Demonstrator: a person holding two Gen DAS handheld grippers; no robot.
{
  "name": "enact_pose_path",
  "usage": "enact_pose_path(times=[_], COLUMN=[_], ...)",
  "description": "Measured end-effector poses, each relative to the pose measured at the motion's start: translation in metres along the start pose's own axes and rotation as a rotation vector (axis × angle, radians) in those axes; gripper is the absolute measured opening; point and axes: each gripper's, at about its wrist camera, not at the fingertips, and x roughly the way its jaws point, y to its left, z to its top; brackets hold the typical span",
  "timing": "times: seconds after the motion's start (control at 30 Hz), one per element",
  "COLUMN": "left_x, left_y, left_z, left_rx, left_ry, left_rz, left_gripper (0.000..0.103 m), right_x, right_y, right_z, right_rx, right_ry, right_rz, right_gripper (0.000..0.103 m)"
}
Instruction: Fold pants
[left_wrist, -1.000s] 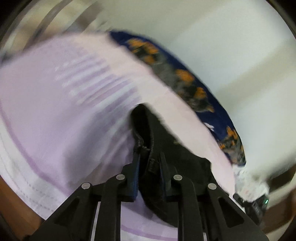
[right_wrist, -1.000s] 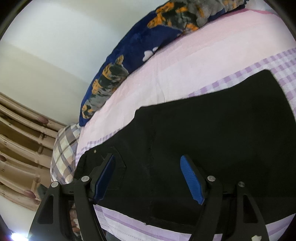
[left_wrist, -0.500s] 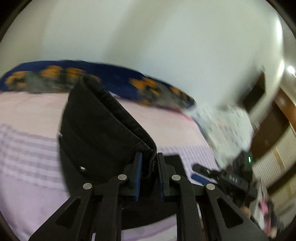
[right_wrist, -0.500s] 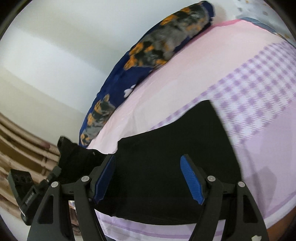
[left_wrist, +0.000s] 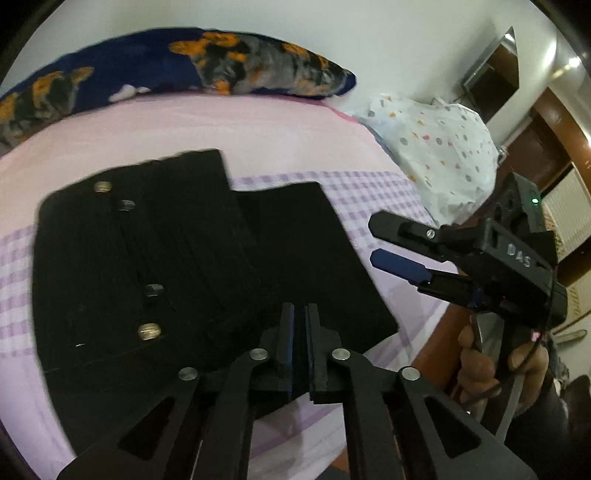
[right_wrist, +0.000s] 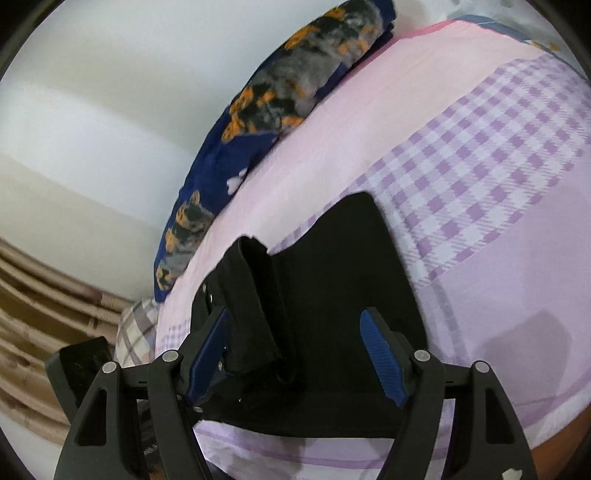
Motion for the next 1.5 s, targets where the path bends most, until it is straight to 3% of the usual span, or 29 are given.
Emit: enact_pose_path(times=[0.1, 0.23, 0.3, 0.37, 0.5, 0.73, 1.03, 1.1, 1.17, 1.27, 1.5], left_x=[-0.023, -0.052, -0.065, -0.072, -0.072, -0.06, -0.05, -0.048, -0.048, -0.048, -0.049], left_y=[0.017, 0.041, 0.055, 0.07, 0.097, 0.12, 0.127, 0.128, 0.128, 0.128, 0.127], left_z=[-0.008, -0.014, -0.017, -0.021, -0.027, -0.037, -0.039, -0.039, -0.039, -0.039, -0.038], left_rx=[-0.001, -0.009, -0.02, -0.041, -0.106, -0.173, -0.187, -0.19, -0.19, -0.188, -0.187], left_ry=[-0.063, -0.137, -0.169, -0.177, -0.165, -0.132, -0.127, -0.128, -0.13, -0.127, -0.132], left_rz=[0.073, 0.194, 0.268, 0.329, 0.386, 0.4, 0.396, 0.397, 0.398, 0.399, 0.398], left_gripper=[0.02, 0.026, 0.036, 0.042, 0.043, 0.043, 0.05, 0.051, 0.052, 0.053, 0.053], right_x=[0.016, 0.043, 0.054, 0.065, 0.085, 0.119, 0.146, 0.148, 0.146, 0.139, 0.115], right_y=[0.005, 0.013, 0.018, 0.02, 0.019, 0.022, 0.046, 0.042, 0.034, 0.031, 0.058], right_z=[0.0, 0.004, 0.007, 0.01, 0.017, 0.015, 0.009, 0.01, 0.01, 0.008, 0.006], right_rx=[-0.035, -0.084, -0.11, -0.126, -0.136, -0.184, -0.237, -0.204, -0.15, -0.121, -0.148], right_ry=[0.061, 0.163, 0.201, 0.244, 0.296, 0.381, 0.443, 0.439, 0.421, 0.389, 0.318], right_rz=[0.042, 0.082, 0.093, 0.113, 0.142, 0.199, 0.224, 0.206, 0.182, 0.175, 0.108], right_gripper=[0.071, 0.071, 0.071, 0.071, 0.067, 0.057, 0.057, 0.047, 0.03, 0.021, 0.015])
